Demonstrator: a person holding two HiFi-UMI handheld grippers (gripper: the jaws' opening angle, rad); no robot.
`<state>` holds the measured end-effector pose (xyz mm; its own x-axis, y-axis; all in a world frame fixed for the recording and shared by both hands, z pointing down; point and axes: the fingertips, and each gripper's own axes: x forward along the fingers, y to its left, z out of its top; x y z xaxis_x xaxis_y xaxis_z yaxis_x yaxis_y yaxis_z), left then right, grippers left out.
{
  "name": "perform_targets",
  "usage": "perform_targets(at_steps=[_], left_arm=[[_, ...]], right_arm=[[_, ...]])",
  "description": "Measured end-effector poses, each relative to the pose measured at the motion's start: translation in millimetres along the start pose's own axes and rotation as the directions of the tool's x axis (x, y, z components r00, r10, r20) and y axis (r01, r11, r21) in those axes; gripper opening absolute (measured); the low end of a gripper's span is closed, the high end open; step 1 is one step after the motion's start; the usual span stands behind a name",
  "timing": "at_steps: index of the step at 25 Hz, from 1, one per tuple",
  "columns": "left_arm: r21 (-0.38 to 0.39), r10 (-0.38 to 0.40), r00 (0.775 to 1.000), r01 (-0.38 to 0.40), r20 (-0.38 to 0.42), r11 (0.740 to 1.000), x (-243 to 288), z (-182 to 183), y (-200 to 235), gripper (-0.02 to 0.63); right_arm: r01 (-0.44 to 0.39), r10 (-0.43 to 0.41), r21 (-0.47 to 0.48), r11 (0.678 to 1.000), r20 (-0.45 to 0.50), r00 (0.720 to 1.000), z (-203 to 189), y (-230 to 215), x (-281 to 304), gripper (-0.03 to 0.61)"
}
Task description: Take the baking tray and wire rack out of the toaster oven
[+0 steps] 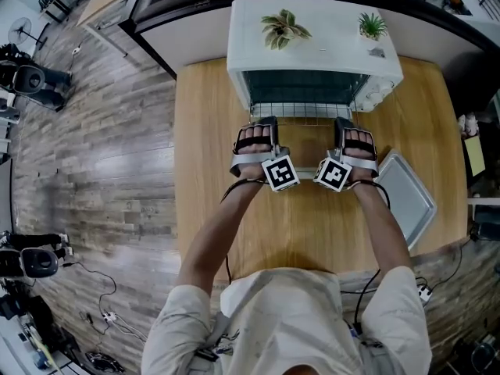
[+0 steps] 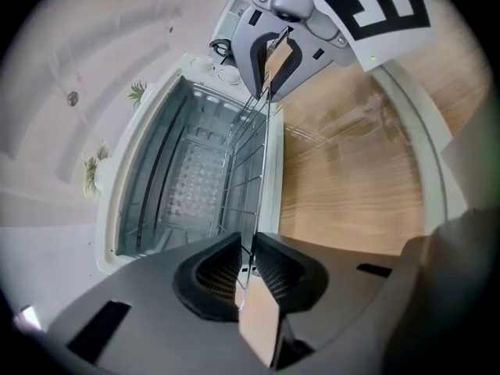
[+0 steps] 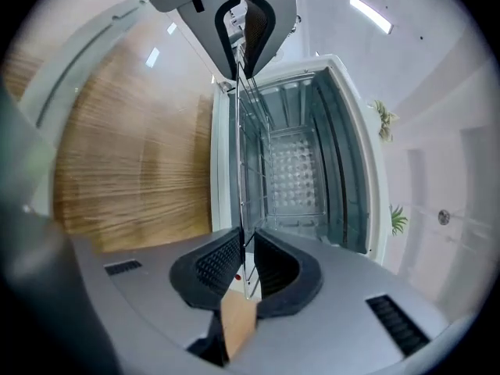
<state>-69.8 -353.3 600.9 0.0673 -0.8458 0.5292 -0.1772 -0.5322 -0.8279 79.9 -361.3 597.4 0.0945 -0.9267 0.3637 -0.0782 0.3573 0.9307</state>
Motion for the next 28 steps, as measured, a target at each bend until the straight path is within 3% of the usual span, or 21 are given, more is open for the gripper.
perform_targets(at_steps=[2, 5, 8, 14, 18, 28], left_arm=[[0.014, 0.025, 1.000, -0.025, 0.005, 1.000, -8, 0, 1, 0.063], [-0.005, -0.007, 1.000, 0.007, 0.016, 1.000, -23, 1, -4, 0.063], [0.050, 0.032, 0.999, -0.032, -0.006, 0.998, -30, -3, -4, 0.061], [0.013, -0.007, 0.999, 0.007, 0.034, 1.000, -52, -2, -14, 0.055], [0.052, 0.076, 0.996, -0.079, 0.045, 0.996, -68, -2, -1, 0.037], [0.040, 0.076, 0.993, -0.080, 0.093, 0.996, -115, -1, 6, 0.034]], right_arm=[[-0.005, 0.005, -0.002, 1.000, -0.006, 1.000, -1, 2, -9, 0.060], [-0.019, 0.020, 0.013, 1.000, -0.011, 1.000, -1, 6, -22, 0.058], [-0.020, 0.021, 0.022, 1.000, -0.013, 1.000, -2, 7, -33, 0.057], [0.034, -0.034, 0.030, 0.999, -0.008, 0.999, 0, 3, -53, 0.048], [0.101, -0.101, 0.007, 0.995, 0.006, 0.995, -3, -13, -70, 0.026], [0.125, -0.125, 0.020, 0.992, 0.003, 0.992, -1, -28, -117, 0.026]])
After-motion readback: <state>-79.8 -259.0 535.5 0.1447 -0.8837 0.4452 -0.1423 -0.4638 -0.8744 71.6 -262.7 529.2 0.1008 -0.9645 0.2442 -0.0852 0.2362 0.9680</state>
